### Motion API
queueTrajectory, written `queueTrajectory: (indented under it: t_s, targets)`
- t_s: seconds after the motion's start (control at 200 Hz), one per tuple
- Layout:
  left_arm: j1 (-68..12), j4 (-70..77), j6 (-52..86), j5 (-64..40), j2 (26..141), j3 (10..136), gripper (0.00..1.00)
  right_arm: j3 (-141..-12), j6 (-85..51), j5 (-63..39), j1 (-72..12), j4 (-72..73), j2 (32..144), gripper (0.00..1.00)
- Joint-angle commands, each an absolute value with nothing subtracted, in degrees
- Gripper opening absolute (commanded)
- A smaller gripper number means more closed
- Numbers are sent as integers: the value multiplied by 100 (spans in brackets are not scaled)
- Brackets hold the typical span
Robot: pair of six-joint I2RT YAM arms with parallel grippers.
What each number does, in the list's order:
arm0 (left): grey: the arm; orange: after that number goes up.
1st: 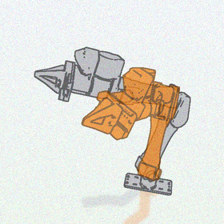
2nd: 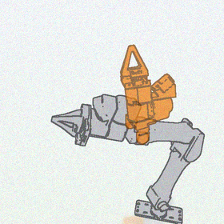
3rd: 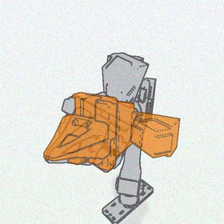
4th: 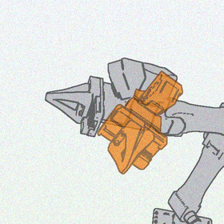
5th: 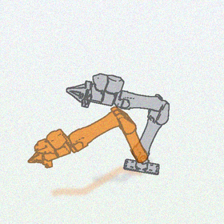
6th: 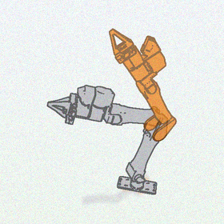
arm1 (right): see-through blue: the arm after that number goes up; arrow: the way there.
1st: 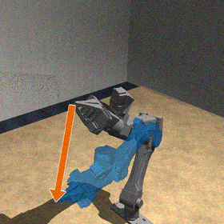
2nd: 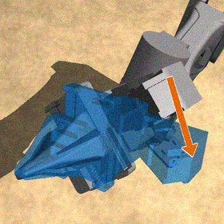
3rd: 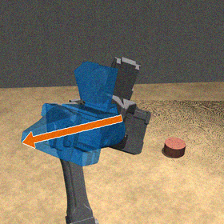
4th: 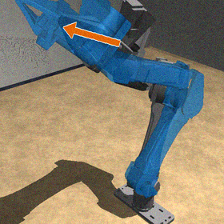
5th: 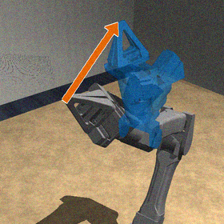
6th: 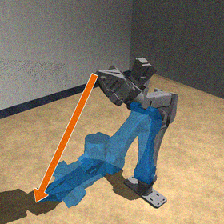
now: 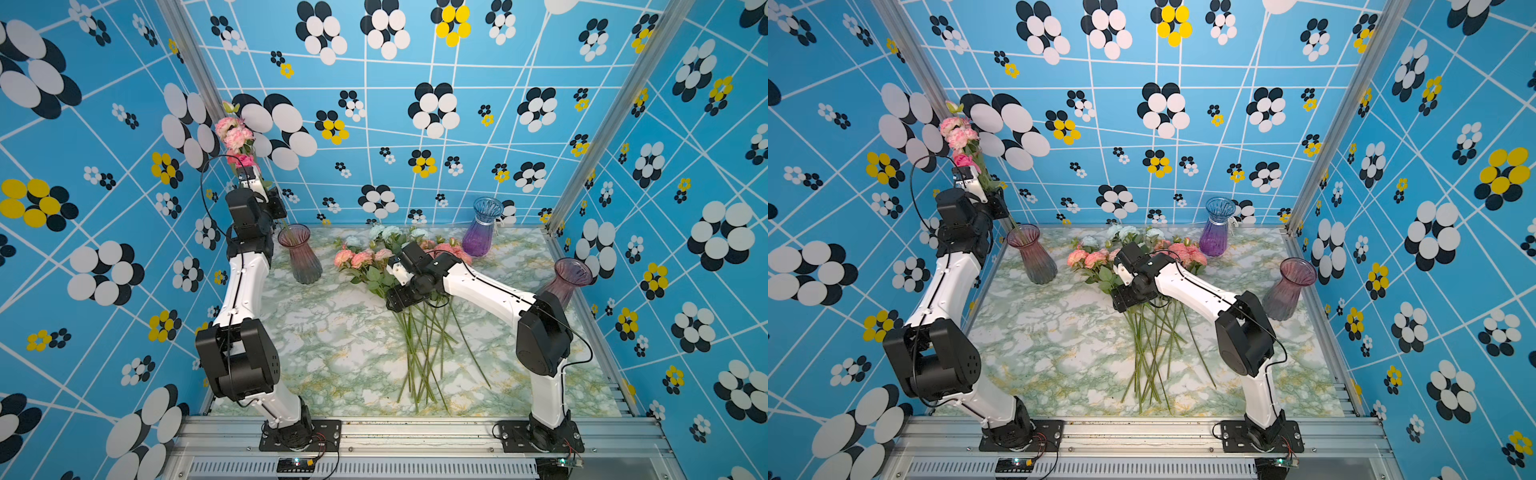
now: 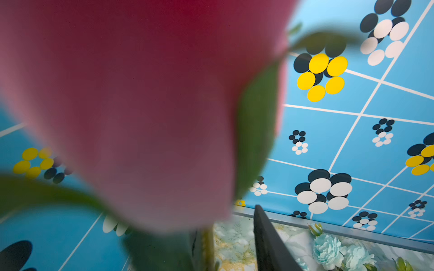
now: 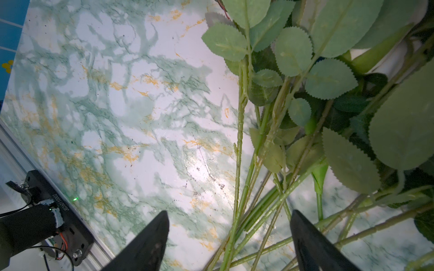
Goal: Place the pink flowers into the vase
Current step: Place the flower in the vase.
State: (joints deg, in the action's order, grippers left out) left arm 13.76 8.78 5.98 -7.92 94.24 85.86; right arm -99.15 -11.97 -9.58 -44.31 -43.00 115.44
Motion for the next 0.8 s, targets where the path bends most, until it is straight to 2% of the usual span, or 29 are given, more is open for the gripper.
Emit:
queueTrajectory:
  t_s: [0.0, 0.04, 0.095, 0.195, 0.265, 0.8]
  targets:
    - [1343, 736, 629, -750, 9283, 8410, 42, -10076, -1150, -800, -4523, -4307, 11864, 79]
    - [1345, 737, 656, -757, 9244, 8366, 42, -10142, -1143, -791, -4535, -4315, 11935, 77]
    - [1345, 716, 667, -750, 9191, 8308, 53, -10216, -1151, -785, -4549, -4307, 12034, 74]
    - [1336, 617, 672, -712, 9097, 8213, 84, -10385, -1161, -791, -4560, -4315, 12234, 68]
    - [1320, 577, 670, -666, 8974, 8099, 100, -10534, -1144, -733, -4570, -4368, 12405, 64]
    - [839, -213, 1018, 184, 7694, 7049, 100, -11545, -1091, -672, -4576, -4686, 13452, 35]
